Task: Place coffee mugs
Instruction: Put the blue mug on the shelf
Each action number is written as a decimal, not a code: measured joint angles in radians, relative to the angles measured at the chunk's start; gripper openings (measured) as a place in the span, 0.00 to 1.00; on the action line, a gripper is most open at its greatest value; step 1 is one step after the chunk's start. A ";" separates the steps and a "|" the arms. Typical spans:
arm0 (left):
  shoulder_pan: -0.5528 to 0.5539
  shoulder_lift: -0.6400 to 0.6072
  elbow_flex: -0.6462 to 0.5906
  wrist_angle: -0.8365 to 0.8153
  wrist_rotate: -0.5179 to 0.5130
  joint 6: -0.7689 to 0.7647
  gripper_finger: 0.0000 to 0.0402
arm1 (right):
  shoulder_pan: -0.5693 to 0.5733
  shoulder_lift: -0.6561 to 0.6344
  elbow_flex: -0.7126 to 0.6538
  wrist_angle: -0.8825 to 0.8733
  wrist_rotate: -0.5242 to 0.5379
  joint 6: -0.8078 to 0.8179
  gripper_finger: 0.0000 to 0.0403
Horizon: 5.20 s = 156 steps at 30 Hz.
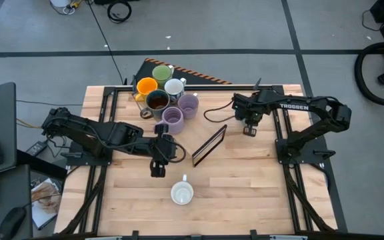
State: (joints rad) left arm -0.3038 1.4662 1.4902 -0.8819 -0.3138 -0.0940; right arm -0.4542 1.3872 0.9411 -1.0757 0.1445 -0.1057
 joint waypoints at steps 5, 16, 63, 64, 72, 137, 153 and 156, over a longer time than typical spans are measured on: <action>0.000 0.000 0.000 0.019 0.000 0.001 0.35 | -0.001 0.000 0.008 0.003 -0.049 0.179 0.06; 0.000 0.000 0.000 0.020 0.000 0.002 0.35 | -0.046 0.001 0.010 0.056 -0.141 0.160 0.27; -0.043 0.000 0.000 -0.014 0.002 -0.157 0.35 | 0.030 -0.007 -0.056 -0.037 0.124 -0.787 0.29; -0.043 0.000 0.000 -0.014 0.002 -0.158 0.35 | 0.030 -0.007 -0.056 -0.028 0.111 -0.785 0.28; -0.043 0.000 0.000 -0.012 0.000 -0.157 0.35 | 0.048 -0.007 -0.055 -0.010 0.002 -0.602 0.08; -0.013 0.000 0.000 0.038 0.011 -0.025 0.35 | 0.161 -0.081 -0.016 -0.092 0.046 -0.042 0.45; -0.008 0.000 0.000 0.040 0.011 -0.025 0.35 | 0.137 -0.007 -0.043 0.094 -0.008 0.128 0.31; -0.008 0.000 0.000 0.040 0.011 -0.026 0.35 | 0.130 0.009 -0.043 0.117 -0.007 0.146 0.25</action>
State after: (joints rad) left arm -0.3119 1.4666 1.4906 -0.8423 -0.3023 -0.1196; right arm -0.3240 1.3965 0.8986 -0.9592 0.1371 0.0404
